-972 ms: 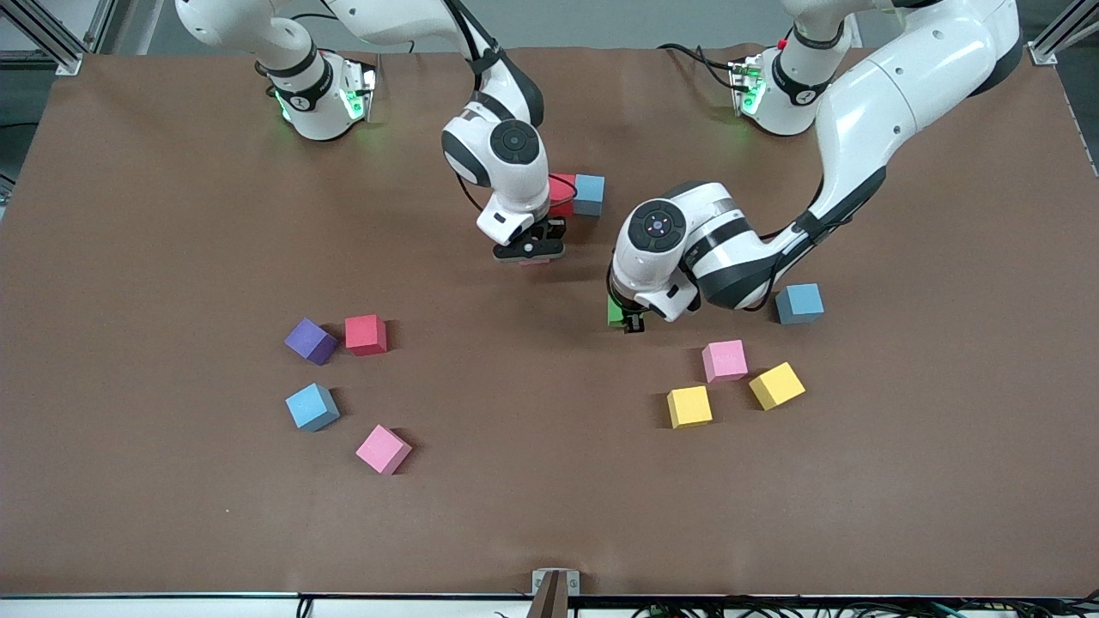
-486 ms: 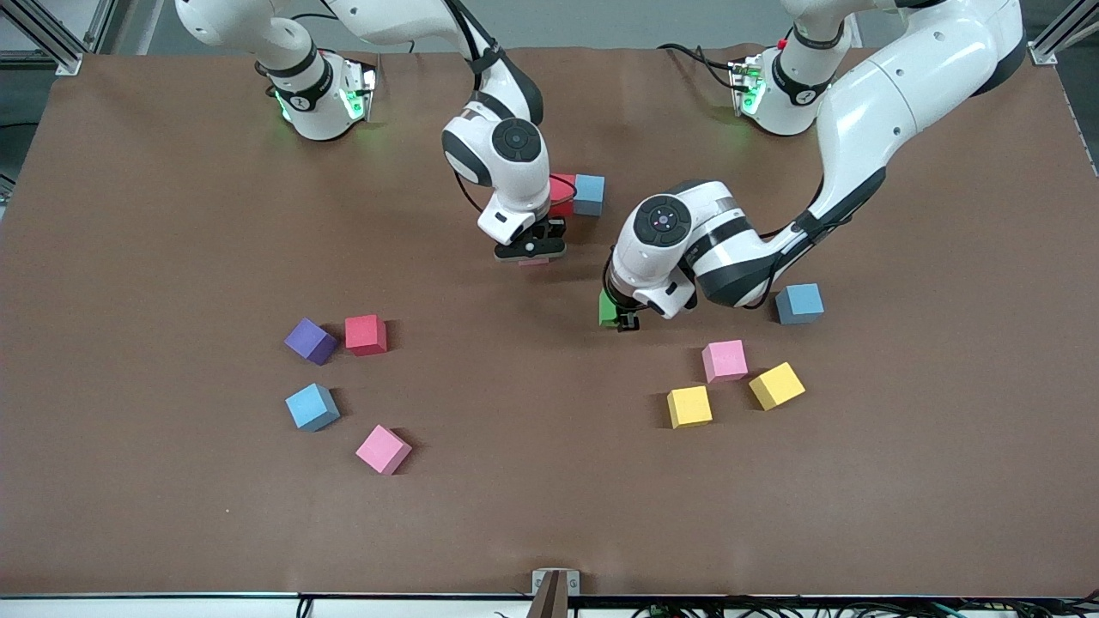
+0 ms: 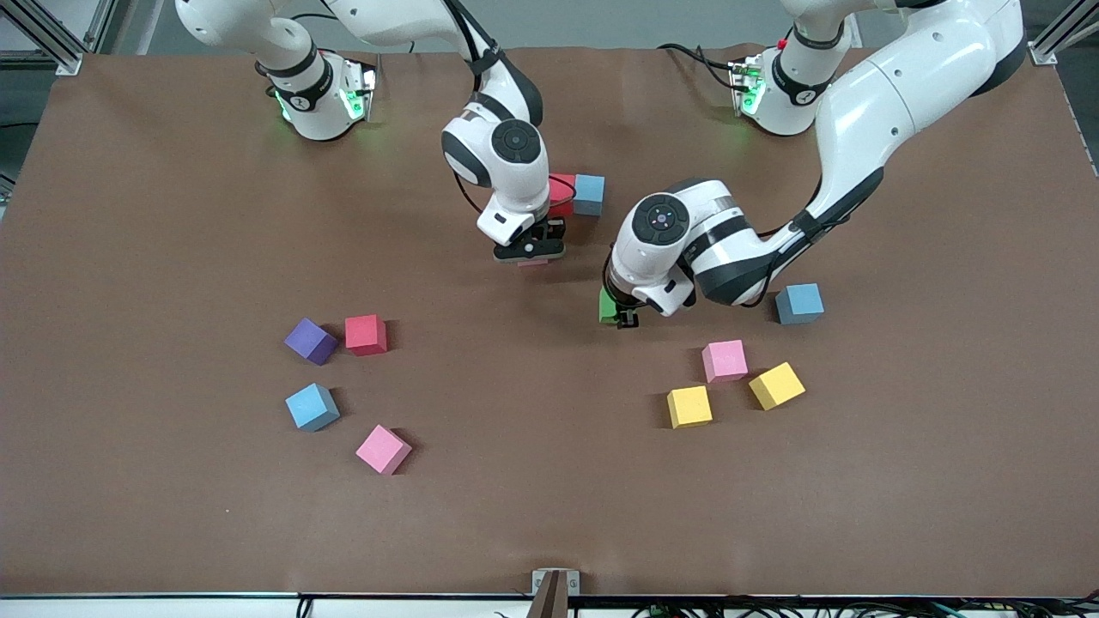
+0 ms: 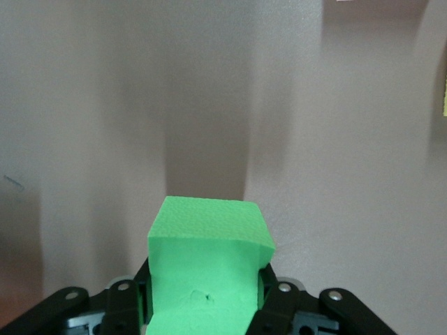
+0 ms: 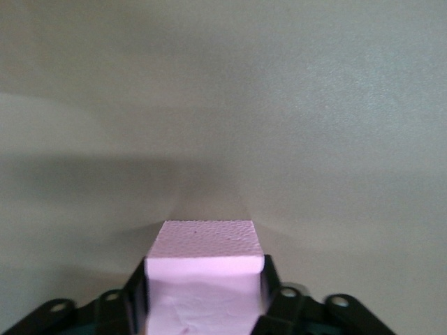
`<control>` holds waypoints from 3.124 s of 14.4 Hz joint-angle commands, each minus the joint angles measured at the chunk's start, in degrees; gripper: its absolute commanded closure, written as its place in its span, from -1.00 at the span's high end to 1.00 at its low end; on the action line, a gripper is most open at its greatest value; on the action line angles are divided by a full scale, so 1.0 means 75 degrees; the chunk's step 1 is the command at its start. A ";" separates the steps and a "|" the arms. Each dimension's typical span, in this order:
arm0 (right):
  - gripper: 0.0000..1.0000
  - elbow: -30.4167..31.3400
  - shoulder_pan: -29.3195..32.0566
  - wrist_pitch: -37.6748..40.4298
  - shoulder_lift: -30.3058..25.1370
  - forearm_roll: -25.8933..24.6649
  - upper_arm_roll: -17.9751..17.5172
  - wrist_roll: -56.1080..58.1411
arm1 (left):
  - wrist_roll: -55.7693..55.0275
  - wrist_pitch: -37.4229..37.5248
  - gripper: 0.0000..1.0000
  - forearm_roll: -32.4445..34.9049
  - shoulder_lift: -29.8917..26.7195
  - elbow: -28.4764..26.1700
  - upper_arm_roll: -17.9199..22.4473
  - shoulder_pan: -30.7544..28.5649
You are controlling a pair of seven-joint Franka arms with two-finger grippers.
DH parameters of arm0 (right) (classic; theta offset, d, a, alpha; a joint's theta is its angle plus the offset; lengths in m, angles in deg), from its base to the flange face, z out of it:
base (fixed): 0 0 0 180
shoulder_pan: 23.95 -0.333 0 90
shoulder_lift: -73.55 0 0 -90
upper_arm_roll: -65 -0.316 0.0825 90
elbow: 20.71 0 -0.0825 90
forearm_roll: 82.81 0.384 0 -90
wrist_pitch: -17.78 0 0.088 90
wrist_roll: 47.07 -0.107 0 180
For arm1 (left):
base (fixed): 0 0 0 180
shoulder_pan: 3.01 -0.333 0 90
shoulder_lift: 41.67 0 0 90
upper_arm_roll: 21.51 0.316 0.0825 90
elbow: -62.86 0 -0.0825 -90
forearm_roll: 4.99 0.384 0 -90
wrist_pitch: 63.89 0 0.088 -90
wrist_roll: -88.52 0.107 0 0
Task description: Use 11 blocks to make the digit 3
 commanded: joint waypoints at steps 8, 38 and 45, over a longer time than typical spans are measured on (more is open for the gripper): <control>1.00 -0.0278 0.0269 0.0674 -0.0449 -0.0136 0.0005 -0.0072 | -0.1034 -0.0040 -0.69 0.0194 -0.0343 -0.0510 -0.0115 -0.0102; 1.00 0.0120 0.4793 0.1006 -0.0485 -0.0265 -0.0019 0.3666 | -0.4140 -0.0614 -0.53 0.0780 -0.0132 -0.0688 0.0447 0.2206; 0.80 0.0564 0.4782 0.0151 -0.0344 -0.0265 -0.0019 0.3689 | -0.4140 -0.0673 -0.51 0.0662 -0.0108 -0.0476 0.0880 0.2687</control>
